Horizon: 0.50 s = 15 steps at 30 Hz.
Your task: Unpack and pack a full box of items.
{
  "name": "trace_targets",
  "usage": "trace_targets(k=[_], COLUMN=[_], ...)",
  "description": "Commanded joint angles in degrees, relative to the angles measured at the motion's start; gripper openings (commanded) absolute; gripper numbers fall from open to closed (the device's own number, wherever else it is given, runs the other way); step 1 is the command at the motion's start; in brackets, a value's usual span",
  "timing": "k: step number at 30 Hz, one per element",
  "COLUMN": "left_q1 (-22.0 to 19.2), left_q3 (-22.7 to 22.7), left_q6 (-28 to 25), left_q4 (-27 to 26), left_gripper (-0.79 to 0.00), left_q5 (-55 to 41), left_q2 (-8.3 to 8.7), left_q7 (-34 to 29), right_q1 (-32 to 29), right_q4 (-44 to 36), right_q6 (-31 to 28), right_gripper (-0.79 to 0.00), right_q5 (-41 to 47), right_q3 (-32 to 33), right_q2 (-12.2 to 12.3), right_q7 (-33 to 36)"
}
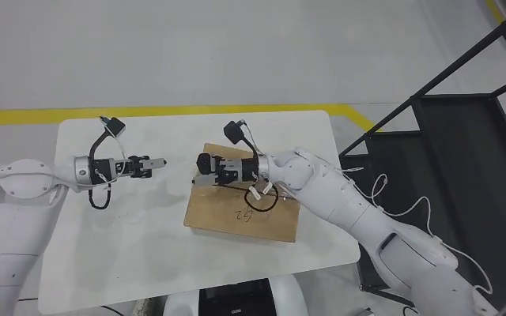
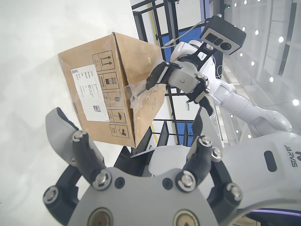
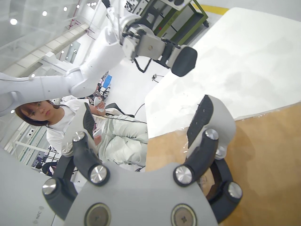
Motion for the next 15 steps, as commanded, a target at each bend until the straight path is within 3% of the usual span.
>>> trace_targets(k=[1,8,15], left_q1=[-0.60,-5.25,-10.17], left_q3=[0.48,3.39,6.92], left_q6=[-0.24,-1.45,-2.00], left_q4=[-0.11,-1.72,-4.43], left_gripper=[0.000,0.000,0.000], left_q5=[-0.25,-1.49,-1.16], left_q2=[-0.15,-1.06,-2.13], left_q7=[-0.31,-3.34,-5.26], right_q1=[-1.96,-11.05,-19.22], right_q4=[-1.86,-9.50,-14.17], right_q6=[-0.14,4.02,9.75], right_gripper=[0.000,0.000,0.000], right_q5=[1.68,2.92,-0.98], right_q3=[2.38,10.72,17.90], right_q2=[1.18,5.63,8.55], right_q7=[1.84,9.12,10.00])
